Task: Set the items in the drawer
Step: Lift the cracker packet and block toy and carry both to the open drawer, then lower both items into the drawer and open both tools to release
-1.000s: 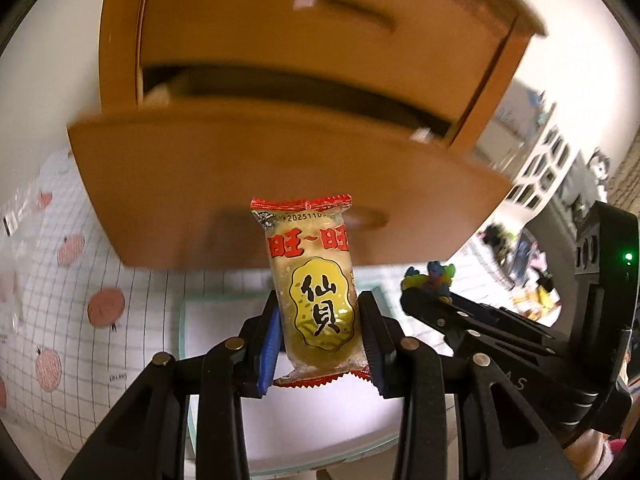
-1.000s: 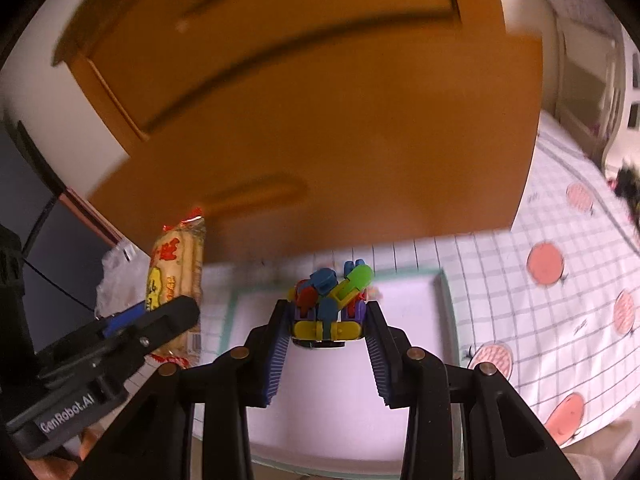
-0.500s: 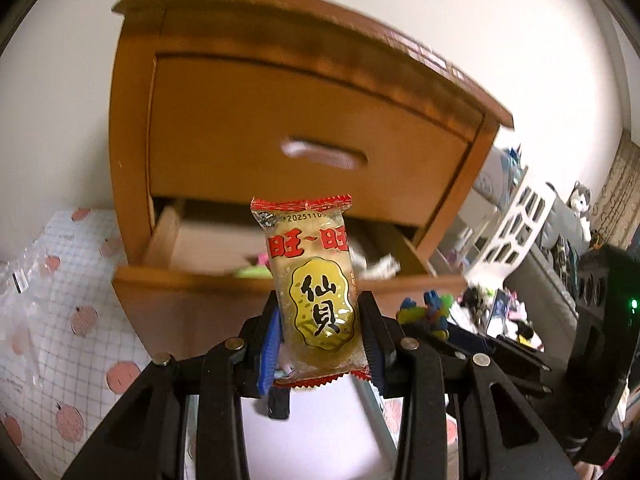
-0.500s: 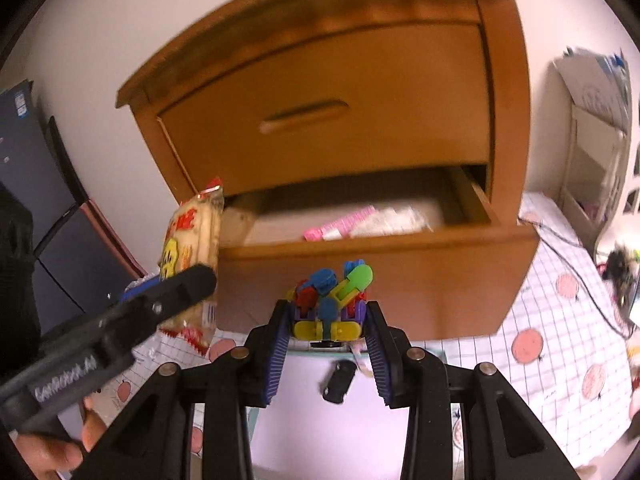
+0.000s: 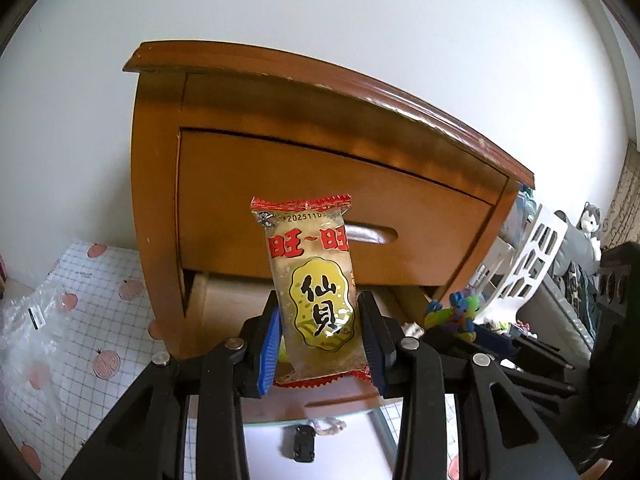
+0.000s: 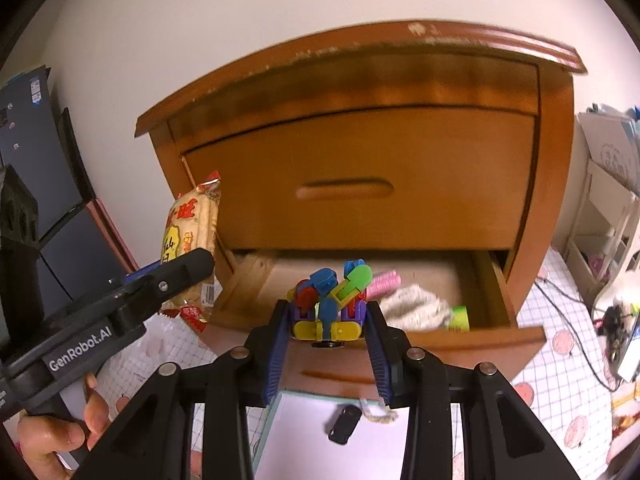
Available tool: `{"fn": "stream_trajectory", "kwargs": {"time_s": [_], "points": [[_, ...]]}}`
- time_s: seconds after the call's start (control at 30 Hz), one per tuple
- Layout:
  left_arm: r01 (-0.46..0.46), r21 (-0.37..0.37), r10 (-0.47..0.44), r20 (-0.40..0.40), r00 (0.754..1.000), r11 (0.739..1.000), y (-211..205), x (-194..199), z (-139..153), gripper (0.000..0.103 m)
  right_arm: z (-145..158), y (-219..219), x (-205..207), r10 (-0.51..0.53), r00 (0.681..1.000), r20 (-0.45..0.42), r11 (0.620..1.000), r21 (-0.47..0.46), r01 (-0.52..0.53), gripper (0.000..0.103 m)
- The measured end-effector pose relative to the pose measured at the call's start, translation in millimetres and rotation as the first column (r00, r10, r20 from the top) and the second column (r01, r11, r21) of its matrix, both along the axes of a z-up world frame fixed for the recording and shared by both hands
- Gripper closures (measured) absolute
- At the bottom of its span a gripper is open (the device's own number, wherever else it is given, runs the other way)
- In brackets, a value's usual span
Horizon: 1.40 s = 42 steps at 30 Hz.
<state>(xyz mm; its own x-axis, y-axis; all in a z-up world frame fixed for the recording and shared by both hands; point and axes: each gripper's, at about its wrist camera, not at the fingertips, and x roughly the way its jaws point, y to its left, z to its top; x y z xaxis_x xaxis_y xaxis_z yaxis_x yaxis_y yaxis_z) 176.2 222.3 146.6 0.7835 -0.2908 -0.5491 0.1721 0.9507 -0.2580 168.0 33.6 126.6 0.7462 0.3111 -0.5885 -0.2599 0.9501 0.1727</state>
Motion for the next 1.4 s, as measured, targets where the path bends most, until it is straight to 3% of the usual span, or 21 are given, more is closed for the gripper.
{"fn": "stream_trajectory", "kwargs": {"time_s": [0.17,0.53,1.23,1.33,1.4], "points": [[-0.014,0.005,0.014,-0.032,0.999,1.000,5,10,-16,0.064,5,5,13,-0.011,1.000,0.004,1.000,-0.013,0.011,0.064],[-0.044,0.023,0.046,-0.123,0.991,0.999,11,29,-59,0.064,-32,12,41,-0.050,0.996,-0.078,0.998,-0.050,0.046,0.064],[-0.051,0.041,0.057,-0.154,0.986,0.998,11,41,-63,0.064,-45,31,71,-0.075,0.991,-0.114,0.992,-0.110,0.062,0.063],[-0.053,0.045,0.060,-0.154,0.986,0.998,11,43,-63,0.058,-45,33,73,-0.076,0.990,-0.116,0.991,-0.119,0.062,0.063],[-0.059,0.044,0.065,-0.154,0.986,0.997,11,44,-63,0.046,-47,34,76,-0.079,0.990,-0.120,0.991,-0.120,0.065,0.063]]}}
